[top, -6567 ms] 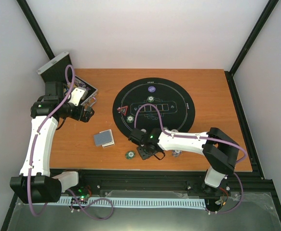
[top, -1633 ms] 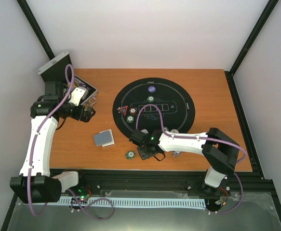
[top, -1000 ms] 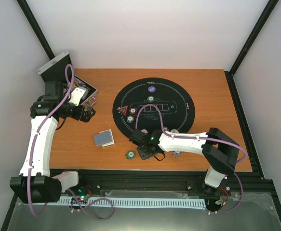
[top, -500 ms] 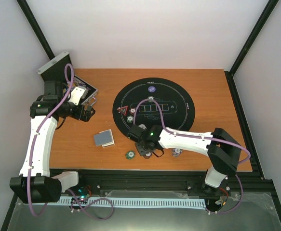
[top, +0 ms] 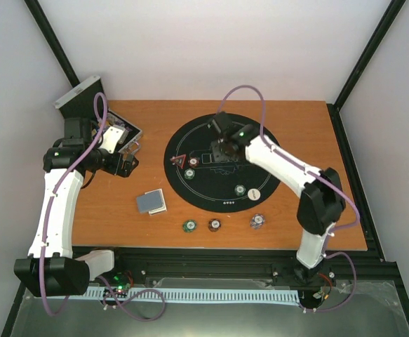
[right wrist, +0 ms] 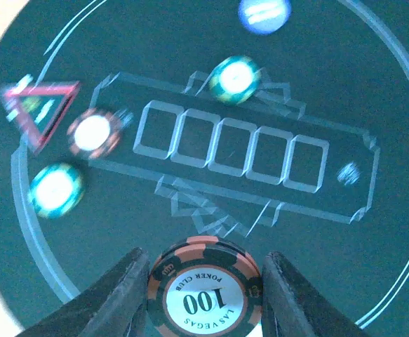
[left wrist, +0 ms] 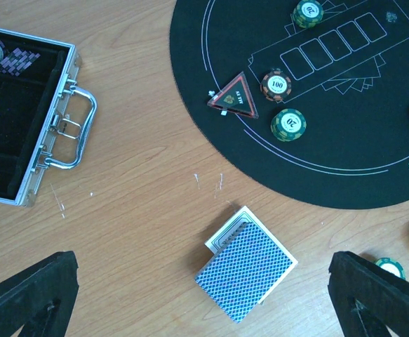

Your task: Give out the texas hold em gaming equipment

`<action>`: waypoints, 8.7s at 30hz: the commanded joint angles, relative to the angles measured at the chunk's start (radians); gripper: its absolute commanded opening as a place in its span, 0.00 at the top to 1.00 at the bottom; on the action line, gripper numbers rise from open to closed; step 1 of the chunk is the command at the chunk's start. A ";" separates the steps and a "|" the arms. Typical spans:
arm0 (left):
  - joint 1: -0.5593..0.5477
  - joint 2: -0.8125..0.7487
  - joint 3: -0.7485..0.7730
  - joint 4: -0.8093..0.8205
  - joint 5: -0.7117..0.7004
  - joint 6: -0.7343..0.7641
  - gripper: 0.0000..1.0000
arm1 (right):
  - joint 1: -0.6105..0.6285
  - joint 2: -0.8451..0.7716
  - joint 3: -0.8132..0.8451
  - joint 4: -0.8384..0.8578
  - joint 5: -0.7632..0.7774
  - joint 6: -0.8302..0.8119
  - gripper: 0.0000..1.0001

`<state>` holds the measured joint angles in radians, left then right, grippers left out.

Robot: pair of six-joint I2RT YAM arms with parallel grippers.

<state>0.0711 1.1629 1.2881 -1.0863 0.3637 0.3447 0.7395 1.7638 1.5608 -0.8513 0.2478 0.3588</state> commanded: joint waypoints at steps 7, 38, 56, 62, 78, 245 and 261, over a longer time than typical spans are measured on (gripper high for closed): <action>0.006 0.020 0.050 -0.019 0.021 0.002 0.00 | -0.253 0.382 0.364 0.013 -0.056 -0.124 0.82; 0.006 0.029 0.053 -0.029 0.003 0.018 0.00 | -0.331 0.700 0.790 -0.114 -0.125 -0.153 0.29; 0.006 -0.006 0.037 -0.046 0.014 0.012 0.00 | 0.159 -0.091 -0.265 0.092 -0.039 0.090 0.20; 0.005 -0.021 0.040 -0.056 0.012 0.012 0.00 | 0.330 -0.178 -0.460 0.125 -0.054 0.224 0.17; 0.006 -0.029 0.040 -0.054 0.002 0.014 0.00 | 0.384 -0.060 -0.545 0.223 -0.118 0.241 0.31; 0.005 -0.015 0.032 -0.029 0.032 0.022 0.00 | 0.044 -0.464 -0.810 0.011 -0.084 0.323 0.63; 0.006 0.001 0.028 -0.024 0.044 0.012 0.00 | 0.057 -0.325 -0.419 -0.090 -0.036 0.214 0.63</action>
<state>0.0711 1.1568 1.2877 -1.1217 0.3935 0.3706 0.7826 1.3327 1.0065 -0.9436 0.1780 0.6331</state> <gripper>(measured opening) 0.998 0.421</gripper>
